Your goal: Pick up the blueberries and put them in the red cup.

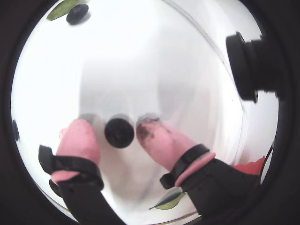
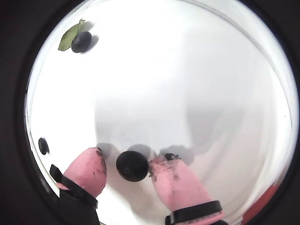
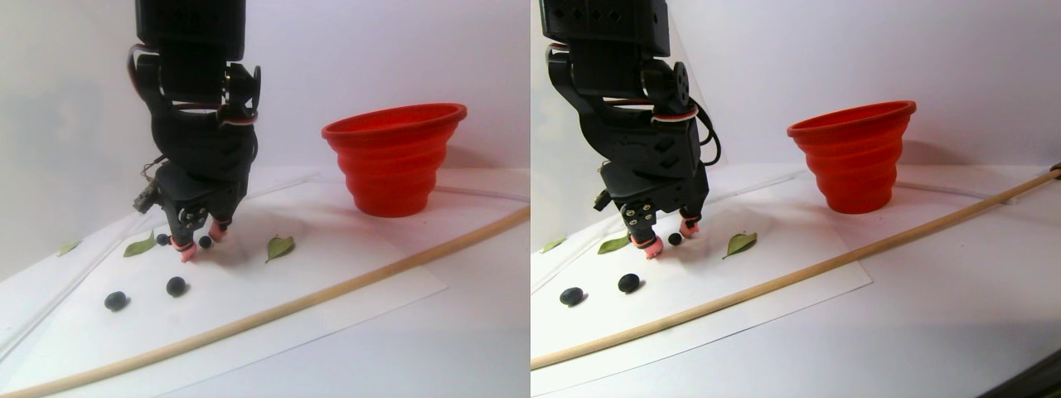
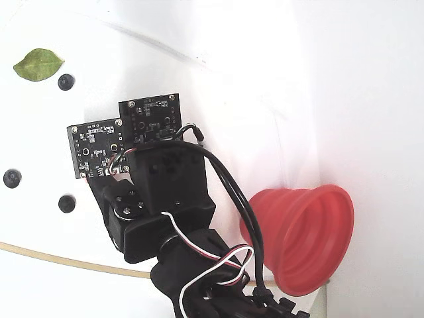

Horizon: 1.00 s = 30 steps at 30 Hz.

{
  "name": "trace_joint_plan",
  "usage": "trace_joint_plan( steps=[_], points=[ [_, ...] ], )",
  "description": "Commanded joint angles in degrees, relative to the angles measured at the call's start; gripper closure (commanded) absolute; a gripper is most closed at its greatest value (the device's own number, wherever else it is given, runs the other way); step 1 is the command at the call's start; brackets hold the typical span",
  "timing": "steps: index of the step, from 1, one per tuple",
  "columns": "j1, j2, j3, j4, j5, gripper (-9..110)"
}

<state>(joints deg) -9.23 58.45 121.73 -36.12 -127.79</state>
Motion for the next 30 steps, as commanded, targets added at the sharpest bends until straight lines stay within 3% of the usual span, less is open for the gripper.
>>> trace_joint_plan(
  steps=[1, 21, 30],
  points=[
    [-1.85, 0.79, -1.41, -1.14, -0.18, 84],
    [-1.41, -0.53, -1.41, -2.9, -0.35, 90],
    [-1.14, 6.94, 1.49, 0.44, 1.14, 91]
  ],
)
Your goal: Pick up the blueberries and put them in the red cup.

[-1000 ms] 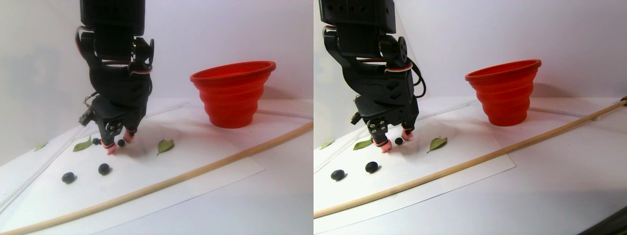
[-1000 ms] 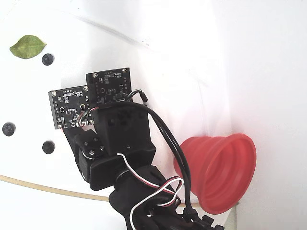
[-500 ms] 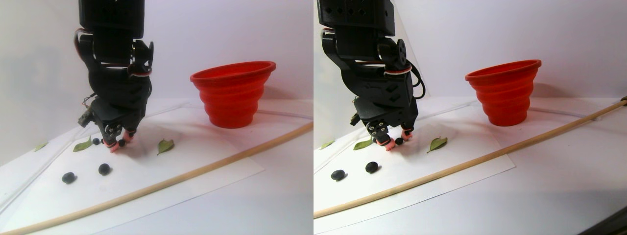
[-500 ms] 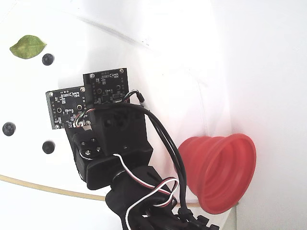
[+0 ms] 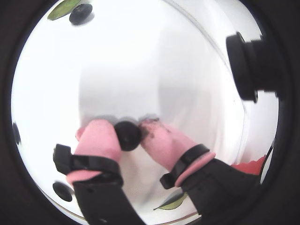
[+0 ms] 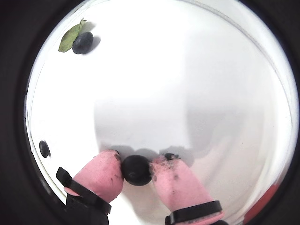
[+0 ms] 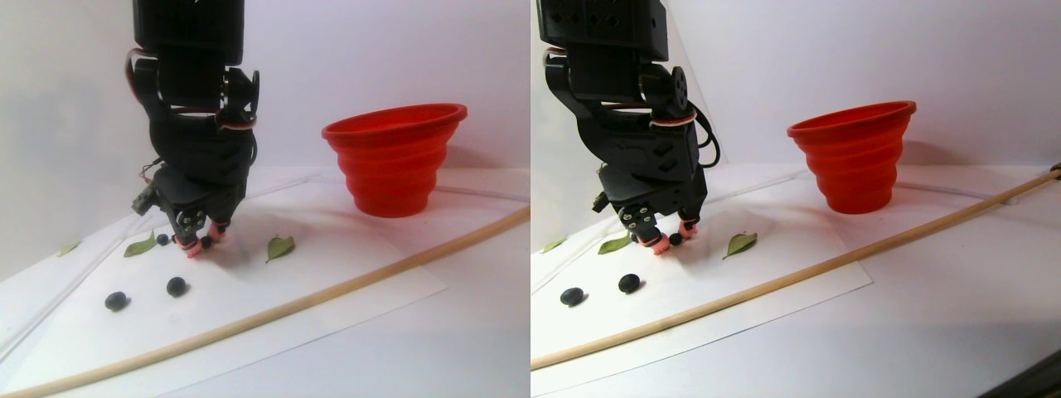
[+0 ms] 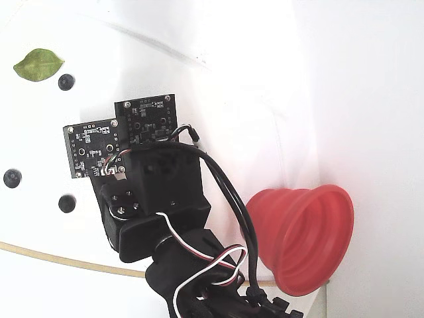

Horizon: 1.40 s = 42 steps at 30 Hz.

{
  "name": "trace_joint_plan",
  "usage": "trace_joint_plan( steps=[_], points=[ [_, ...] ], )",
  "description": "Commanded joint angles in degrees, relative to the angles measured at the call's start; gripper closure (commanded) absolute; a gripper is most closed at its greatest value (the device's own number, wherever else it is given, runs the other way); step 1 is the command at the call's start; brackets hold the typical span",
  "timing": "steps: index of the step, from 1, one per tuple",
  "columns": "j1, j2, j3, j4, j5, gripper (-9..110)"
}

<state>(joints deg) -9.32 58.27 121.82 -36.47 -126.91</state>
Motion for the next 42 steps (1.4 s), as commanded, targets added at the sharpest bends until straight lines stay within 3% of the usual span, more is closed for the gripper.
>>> trace_joint_plan(
  steps=[1, 42],
  points=[
    [-0.88, 7.73, 1.58, 1.14, 0.26, 91],
    [7.56, 45.18, 13.18, 27.42, 2.55, 91]
  ],
)
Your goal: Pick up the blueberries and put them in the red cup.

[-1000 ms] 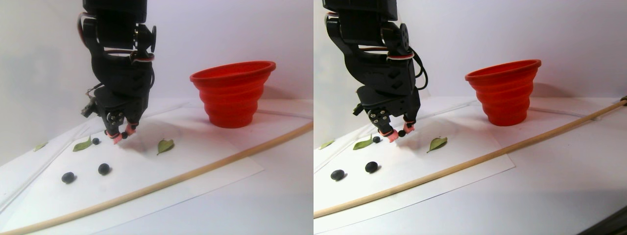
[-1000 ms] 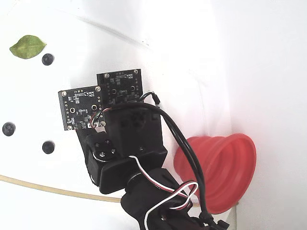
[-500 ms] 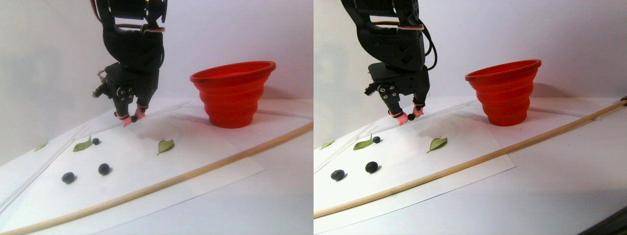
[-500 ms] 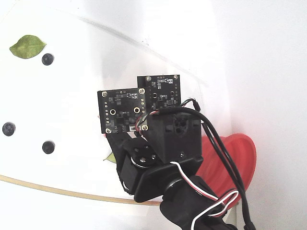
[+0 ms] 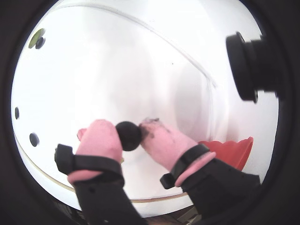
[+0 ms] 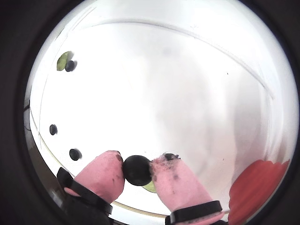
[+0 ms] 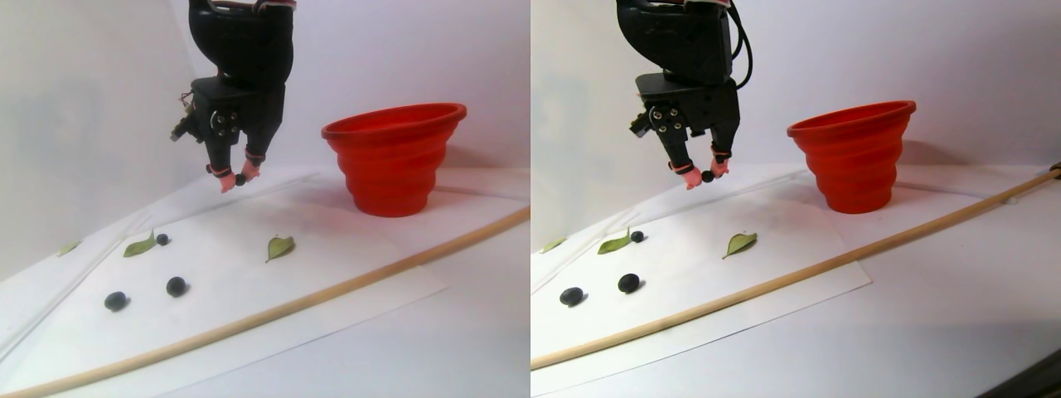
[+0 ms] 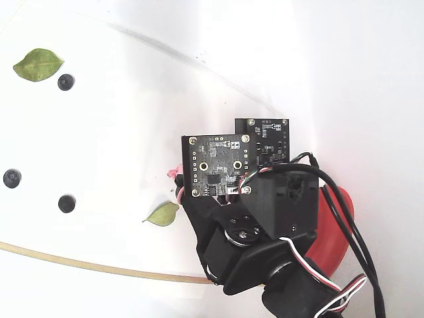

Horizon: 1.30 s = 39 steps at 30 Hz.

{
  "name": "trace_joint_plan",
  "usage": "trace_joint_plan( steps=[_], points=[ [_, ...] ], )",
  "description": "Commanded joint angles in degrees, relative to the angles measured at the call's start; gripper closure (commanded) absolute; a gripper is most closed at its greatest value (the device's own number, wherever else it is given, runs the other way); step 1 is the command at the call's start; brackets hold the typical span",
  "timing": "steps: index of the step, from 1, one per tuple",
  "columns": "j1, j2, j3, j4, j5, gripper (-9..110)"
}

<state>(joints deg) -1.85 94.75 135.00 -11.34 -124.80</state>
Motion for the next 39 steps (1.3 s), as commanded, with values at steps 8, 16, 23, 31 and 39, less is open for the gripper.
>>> trace_joint_plan(
  steps=[8, 16, 23, 31, 39],
  points=[
    [2.11, 16.96, 1.58, 8.88, 0.7, 91],
    [4.31, 23.12, 2.72, 13.71, 0.44, 91],
    [6.06, 29.09, 2.99, 19.16, 1.49, 91],
    [8.35, 34.63, 2.81, 24.17, 2.29, 91],
    [11.6, 37.62, 3.25, 25.84, 2.11, 91]
  ],
)
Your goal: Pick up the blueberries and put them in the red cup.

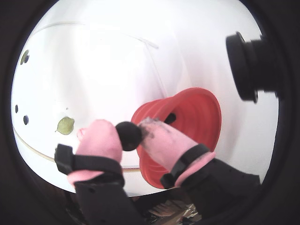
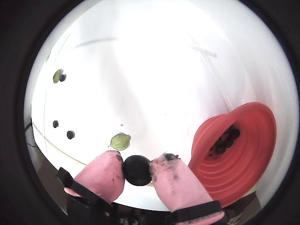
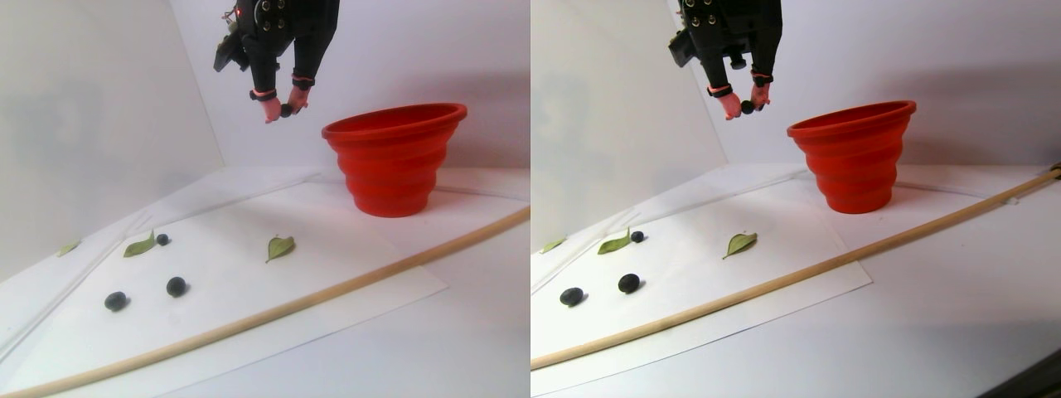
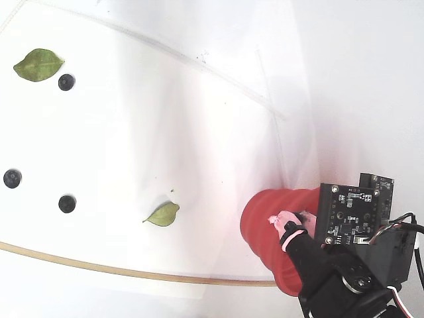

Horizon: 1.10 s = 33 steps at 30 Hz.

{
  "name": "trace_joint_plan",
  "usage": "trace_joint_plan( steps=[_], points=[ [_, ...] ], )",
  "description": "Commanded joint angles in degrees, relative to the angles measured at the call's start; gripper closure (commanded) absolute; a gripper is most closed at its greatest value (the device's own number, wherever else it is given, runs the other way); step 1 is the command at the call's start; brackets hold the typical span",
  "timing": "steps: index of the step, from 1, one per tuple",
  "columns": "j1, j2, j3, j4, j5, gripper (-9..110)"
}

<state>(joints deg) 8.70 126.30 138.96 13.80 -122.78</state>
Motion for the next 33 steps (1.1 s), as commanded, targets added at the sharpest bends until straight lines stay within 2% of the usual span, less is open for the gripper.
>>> trace_joint_plan(
  steps=[1, 16, 33],
  points=[
    [1.41, 6.5, -0.7, 0.97, 0.0, 91],
    [9.14, 10.46, -1.32, 3.52, -1.14, 91],
    [14.77, 8.0, -0.62, 0.97, -3.34, 89]
  ],
)
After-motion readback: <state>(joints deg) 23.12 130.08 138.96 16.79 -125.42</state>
